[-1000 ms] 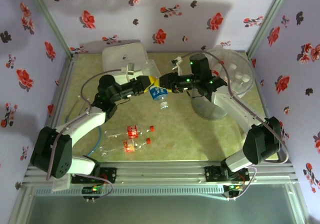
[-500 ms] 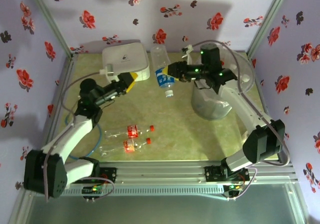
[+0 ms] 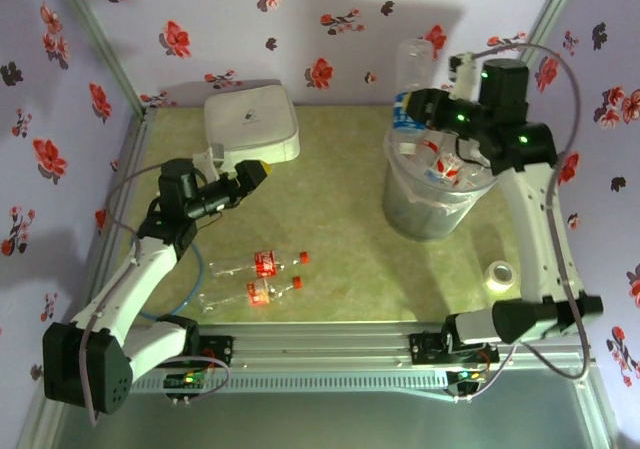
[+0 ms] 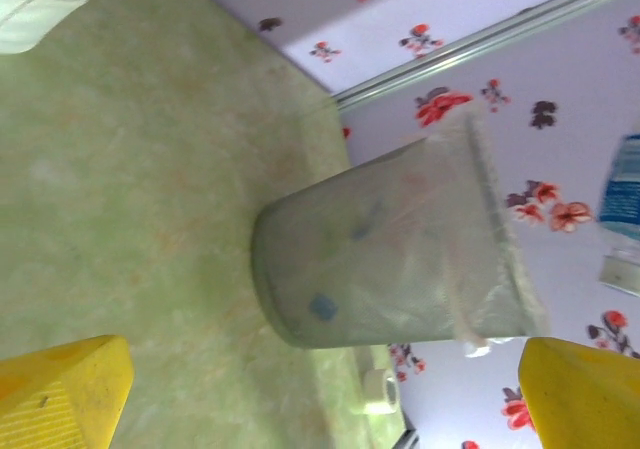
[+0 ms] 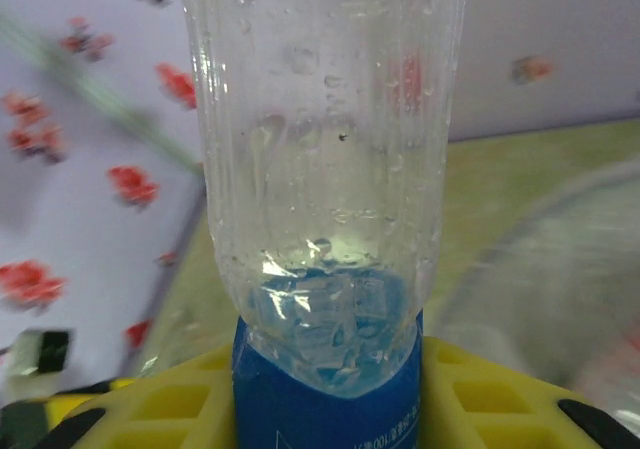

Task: Put the plastic bottles in the bin

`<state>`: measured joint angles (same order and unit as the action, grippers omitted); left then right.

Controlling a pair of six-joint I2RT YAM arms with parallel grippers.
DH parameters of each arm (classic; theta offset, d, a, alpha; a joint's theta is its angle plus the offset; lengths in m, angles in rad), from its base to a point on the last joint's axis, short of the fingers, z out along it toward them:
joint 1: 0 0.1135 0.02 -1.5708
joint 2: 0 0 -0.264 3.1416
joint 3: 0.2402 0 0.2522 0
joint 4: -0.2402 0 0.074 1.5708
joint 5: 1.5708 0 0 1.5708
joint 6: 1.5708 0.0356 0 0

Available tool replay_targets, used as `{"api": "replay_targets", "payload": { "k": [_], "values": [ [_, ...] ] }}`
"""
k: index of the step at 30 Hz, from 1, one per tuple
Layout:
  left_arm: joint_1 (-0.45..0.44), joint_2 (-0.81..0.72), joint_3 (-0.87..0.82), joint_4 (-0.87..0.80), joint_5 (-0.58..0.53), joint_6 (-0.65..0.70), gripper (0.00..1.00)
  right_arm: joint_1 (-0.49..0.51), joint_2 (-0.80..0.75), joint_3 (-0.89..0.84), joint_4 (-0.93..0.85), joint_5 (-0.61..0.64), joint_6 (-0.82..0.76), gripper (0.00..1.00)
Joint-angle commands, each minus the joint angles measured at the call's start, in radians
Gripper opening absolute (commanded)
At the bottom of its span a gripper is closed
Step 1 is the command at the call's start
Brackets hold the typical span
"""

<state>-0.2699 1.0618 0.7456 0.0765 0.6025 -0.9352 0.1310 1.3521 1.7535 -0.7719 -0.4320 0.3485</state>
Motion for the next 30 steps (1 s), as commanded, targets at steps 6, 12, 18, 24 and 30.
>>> {"api": "replay_targets", "payload": {
  "k": [6, 12, 18, 24, 30],
  "values": [
    [0.003, 0.010, 0.020, -0.128, -0.059, 0.088, 0.96, -0.082, -0.130, -0.133, -0.112, 0.423, -0.050, 0.17],
    [0.003, -0.004, 0.007, -0.175, -0.078, 0.120, 0.95, -0.093, -0.121, -0.163, -0.168, 0.598, -0.077, 0.16],
    [0.002, -0.009, 0.008, -0.206, -0.089, 0.143, 0.95, -0.119, -0.065, -0.210, -0.137, 0.619, -0.075, 0.15],
    [0.002, -0.026, 0.103, -0.427, -0.169, 0.267, 0.95, -0.126, -0.059, -0.247, -0.141, 0.589, -0.051, 0.23],
    [-0.010, -0.002, 0.197, -0.662, -0.308, 0.391, 0.95, -0.130, -0.105, -0.156, -0.166, 0.605, -0.072, 0.70]
  ]
}}
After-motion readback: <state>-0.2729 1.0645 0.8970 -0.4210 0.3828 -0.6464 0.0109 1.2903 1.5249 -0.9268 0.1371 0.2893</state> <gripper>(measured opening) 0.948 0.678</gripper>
